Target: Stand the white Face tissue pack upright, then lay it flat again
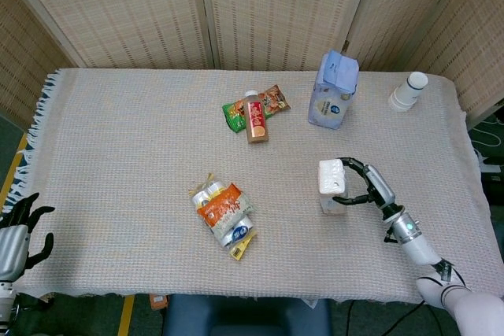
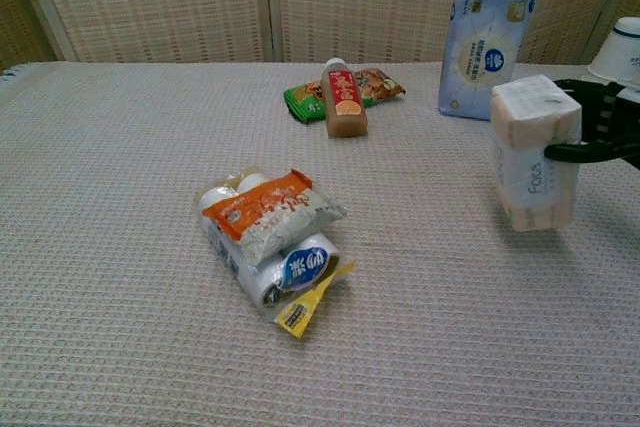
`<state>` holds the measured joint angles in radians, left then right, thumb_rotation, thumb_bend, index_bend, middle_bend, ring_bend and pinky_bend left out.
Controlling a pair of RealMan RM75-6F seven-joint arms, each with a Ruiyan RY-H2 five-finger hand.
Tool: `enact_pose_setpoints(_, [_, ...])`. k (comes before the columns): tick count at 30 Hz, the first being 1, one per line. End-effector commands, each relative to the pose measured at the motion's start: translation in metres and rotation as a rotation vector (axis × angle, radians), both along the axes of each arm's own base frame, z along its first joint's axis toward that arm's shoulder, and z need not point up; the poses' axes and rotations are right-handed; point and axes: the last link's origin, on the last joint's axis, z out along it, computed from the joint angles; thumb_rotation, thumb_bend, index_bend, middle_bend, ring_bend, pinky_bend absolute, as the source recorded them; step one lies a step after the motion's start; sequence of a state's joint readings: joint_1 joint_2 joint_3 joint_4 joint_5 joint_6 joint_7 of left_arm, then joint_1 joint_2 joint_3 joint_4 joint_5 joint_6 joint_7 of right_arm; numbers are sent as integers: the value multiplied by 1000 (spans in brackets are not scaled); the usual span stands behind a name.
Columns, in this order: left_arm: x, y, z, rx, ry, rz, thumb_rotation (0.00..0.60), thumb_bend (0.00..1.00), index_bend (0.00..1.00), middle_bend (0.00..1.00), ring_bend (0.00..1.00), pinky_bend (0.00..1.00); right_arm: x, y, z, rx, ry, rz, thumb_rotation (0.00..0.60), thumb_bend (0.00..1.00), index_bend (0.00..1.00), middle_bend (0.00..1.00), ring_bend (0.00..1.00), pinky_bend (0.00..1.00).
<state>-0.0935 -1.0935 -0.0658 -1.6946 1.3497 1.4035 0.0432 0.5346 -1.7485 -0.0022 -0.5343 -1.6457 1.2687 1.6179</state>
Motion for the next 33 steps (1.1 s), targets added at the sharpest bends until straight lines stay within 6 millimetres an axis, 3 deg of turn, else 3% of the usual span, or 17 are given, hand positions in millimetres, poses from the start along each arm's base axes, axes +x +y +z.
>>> enact_pose_setpoints(1, [0,0,0,2,-1,2,600,485,271,0,0,166,2,-2,-2,-12,30,10,600,91,386,422,416,133])
enact_pose_setpoints(21, [-2,1,-2,-3,10,11,600,485,272,0,0,171,-19,8,-5,-38,207,-2,600,111,386,422,391,98])
enact_pose_setpoints(33, [0,1,-4,-7,13,5,600,485,273,0,0,171,-41,19,21,-17,249,-24,600,127,372,422,390,60])
